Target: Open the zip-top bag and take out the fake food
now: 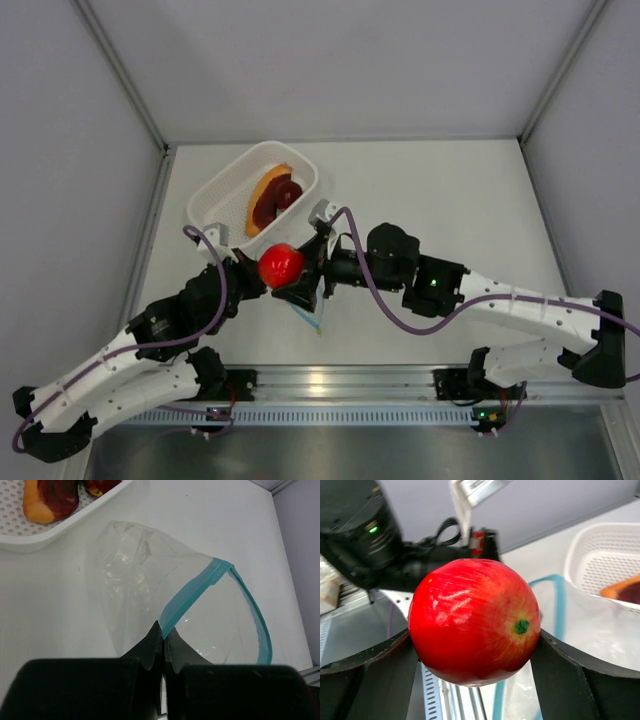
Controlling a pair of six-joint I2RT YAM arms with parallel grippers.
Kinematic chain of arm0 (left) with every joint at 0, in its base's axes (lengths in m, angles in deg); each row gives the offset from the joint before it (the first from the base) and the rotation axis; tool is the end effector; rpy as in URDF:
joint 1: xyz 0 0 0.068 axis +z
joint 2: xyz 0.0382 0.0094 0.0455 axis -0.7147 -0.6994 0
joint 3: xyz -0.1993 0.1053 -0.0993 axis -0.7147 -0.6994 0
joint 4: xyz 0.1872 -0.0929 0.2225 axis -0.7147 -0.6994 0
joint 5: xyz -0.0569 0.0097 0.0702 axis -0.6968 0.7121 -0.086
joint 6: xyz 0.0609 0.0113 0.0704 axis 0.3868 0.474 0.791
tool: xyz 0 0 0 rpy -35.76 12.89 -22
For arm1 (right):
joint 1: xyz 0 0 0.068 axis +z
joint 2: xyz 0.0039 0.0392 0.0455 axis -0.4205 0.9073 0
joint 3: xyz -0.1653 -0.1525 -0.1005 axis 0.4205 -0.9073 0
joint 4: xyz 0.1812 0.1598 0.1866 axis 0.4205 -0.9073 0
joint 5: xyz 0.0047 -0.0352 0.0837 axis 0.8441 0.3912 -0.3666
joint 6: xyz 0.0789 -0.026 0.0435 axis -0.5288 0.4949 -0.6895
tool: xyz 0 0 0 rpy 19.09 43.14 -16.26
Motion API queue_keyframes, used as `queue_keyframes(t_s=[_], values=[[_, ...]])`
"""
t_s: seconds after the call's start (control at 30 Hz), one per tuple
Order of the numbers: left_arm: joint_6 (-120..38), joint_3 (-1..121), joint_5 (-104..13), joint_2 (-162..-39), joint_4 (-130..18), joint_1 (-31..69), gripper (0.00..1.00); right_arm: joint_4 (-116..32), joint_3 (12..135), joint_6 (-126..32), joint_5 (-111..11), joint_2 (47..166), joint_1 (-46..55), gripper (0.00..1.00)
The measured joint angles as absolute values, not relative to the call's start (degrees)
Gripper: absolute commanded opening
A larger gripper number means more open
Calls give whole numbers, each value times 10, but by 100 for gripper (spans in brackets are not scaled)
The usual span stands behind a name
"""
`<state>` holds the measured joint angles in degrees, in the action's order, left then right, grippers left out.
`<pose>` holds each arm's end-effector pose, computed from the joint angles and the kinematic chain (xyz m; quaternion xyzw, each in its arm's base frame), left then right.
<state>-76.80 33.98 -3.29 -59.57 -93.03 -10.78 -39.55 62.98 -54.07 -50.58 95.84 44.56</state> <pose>0.1677 -0.1666 0.3060 -0.0969 0.8105 -0.2594 0.5162 0.1272 0.3741 0.3570 -0.3848 0.6210 0.4918 0.4737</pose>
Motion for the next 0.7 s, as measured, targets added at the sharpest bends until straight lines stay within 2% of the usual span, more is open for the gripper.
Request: queue_keyframes(t_s=[0.13, 0.37, 0.53, 0.63, 0.7], values=[[-787, 307, -44, -561, -936, -108, 0, -410, 649, -547, -469, 959, 394, 25], [-806, 286, -61, -523, -972, -108, 0, -389, 743, -602, -509, 1032, 203, 26], [-805, 286, -73, -507, -984, -108, 0, -387, 871, -598, -467, 1177, 164, 29], [-801, 288, -82, -504, -989, -108, 0, -398, 979, -589, -435, 1303, 164, 29], [-796, 290, -85, -505, -992, -108, 0, -410, 1057, -586, -423, 1390, 164, 36]])
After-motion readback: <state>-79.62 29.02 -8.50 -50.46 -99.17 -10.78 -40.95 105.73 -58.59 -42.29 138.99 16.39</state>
